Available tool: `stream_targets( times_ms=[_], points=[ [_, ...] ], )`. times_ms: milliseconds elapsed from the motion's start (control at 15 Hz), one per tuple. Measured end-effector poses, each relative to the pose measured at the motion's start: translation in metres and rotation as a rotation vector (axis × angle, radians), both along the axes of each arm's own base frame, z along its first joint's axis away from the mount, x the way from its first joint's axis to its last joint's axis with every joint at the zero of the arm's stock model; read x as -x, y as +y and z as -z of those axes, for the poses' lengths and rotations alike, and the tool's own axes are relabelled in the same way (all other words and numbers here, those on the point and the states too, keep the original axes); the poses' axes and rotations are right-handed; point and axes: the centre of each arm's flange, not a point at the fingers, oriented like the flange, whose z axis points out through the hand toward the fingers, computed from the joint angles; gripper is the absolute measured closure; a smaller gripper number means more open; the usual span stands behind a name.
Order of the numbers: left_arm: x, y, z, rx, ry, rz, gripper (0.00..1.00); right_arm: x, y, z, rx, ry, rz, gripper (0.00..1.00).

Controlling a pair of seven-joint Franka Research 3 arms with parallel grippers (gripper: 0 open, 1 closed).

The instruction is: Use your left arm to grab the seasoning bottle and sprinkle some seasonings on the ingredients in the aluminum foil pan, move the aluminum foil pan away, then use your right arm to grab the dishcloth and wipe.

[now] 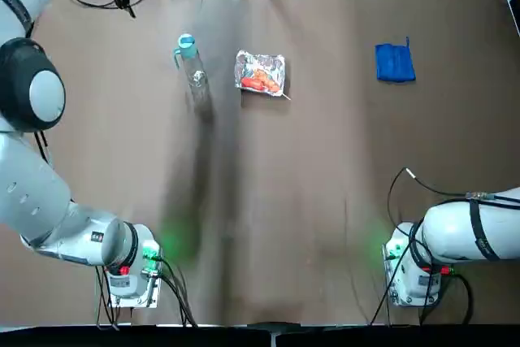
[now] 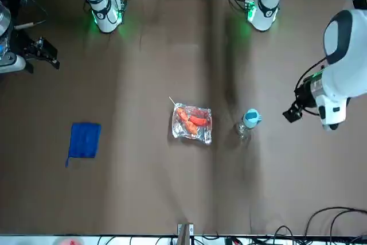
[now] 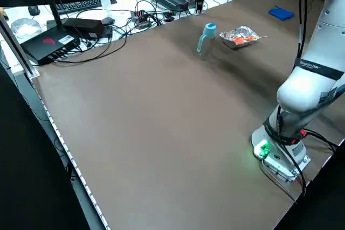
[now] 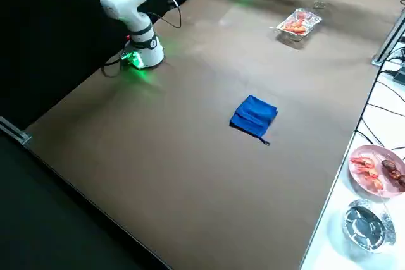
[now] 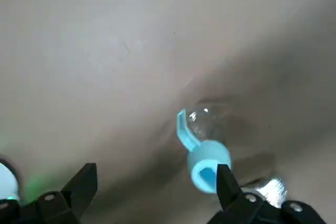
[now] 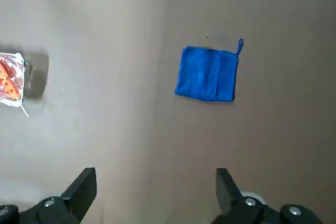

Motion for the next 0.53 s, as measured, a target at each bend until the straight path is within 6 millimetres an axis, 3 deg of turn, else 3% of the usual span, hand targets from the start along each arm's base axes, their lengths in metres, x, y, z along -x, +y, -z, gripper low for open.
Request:
stream_targets(
  times_ms=[267,533],
  points=[
    [-0.017,-0.019,0.038,-0.037,-0.003,-0.259,0.0,0.0,0.001,0.0,0.0,0.001,-0.001,0.0],
    [-0.023,-0.022,0.079,-0.053,-0.026,-0.454,0.0,0.0,0.001,0.001,0.0,0.004,-0.002,0.0]
  ],
)
